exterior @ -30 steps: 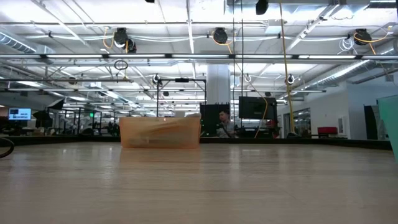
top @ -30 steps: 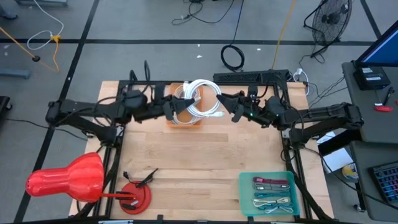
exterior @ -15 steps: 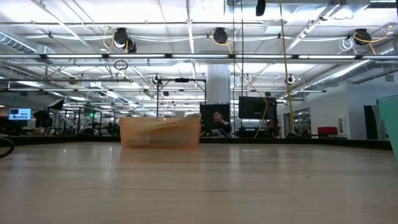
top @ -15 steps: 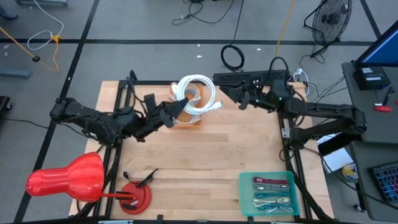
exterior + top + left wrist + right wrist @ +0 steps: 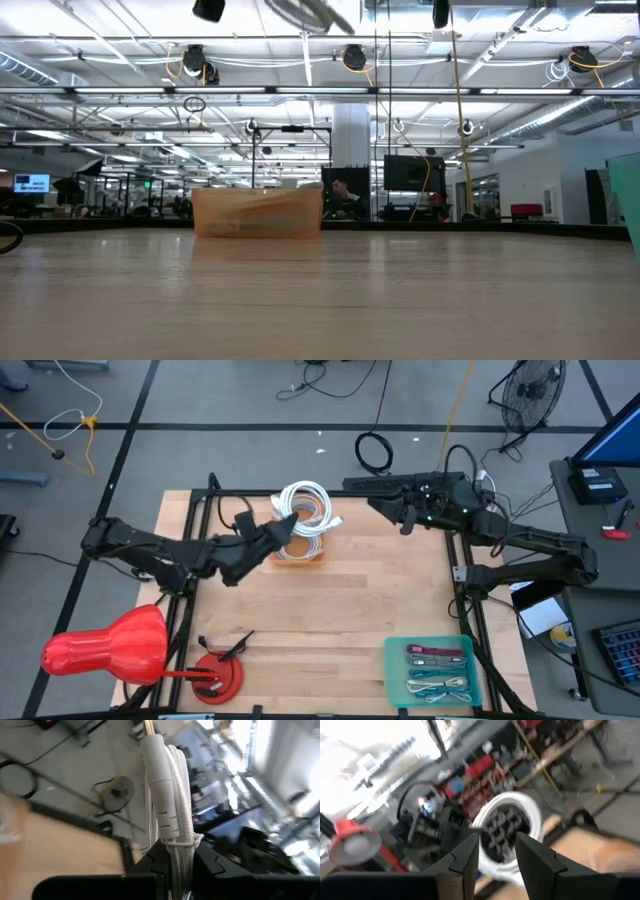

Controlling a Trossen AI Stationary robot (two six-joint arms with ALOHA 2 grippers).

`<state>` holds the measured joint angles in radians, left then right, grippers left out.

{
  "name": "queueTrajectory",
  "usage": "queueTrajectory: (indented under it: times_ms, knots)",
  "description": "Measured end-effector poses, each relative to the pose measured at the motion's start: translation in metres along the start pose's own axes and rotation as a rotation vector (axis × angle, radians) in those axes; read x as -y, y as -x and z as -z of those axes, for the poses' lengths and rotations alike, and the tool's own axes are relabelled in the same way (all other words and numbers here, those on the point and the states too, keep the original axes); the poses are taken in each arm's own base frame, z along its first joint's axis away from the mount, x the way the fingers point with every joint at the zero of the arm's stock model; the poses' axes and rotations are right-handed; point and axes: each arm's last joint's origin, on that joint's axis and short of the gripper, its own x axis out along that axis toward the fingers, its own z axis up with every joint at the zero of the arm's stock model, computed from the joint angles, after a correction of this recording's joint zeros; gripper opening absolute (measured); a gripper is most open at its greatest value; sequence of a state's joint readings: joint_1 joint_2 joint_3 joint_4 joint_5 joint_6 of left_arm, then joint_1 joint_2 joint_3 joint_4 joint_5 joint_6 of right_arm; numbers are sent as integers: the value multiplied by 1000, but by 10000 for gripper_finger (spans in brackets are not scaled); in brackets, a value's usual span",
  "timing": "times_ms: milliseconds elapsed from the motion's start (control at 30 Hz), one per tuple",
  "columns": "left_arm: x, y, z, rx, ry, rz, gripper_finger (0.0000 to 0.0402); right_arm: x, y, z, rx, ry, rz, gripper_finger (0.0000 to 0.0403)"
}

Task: Pick & Place USB Port
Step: Put the white usb cable into the orange bin

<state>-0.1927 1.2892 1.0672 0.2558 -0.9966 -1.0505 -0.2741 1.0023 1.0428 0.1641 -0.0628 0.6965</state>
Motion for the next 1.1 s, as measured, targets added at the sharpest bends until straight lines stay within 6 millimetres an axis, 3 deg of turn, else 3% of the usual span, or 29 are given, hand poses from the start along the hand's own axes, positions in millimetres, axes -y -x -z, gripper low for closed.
queueTrajectory:
  times_ms: [100, 200, 467, 633, 733, 867, 1100]
  knots:
    - [-10, -7, 0, 0, 8, -55, 38, 5, -2, 7, -77, -5, 25, 115]
    - [-2, -10, -7, 17, -70, 11, 38, 13, -6, 18, -183, -27, 61, 116]
    - [0, -14, -9, -43, -290, 83, 38, 48, -6, 39, -434, 13, 352, 143]
    - [-10, -19, 6, -109, -463, 52, 38, 48, -9, 34, -353, 65, 400, 142]
    - [-14, -26, 6, -68, -479, 11, 38, 49, -14, 29, -278, 85, 418, 146]
    - [-23, -44, 11, -38, -524, -53, 38, 60, -29, 29, -320, 107, 479, 153]
    - [-20, -74, 24, -70, -575, -75, 38, 74, -61, 33, -371, 115, 522, 187]
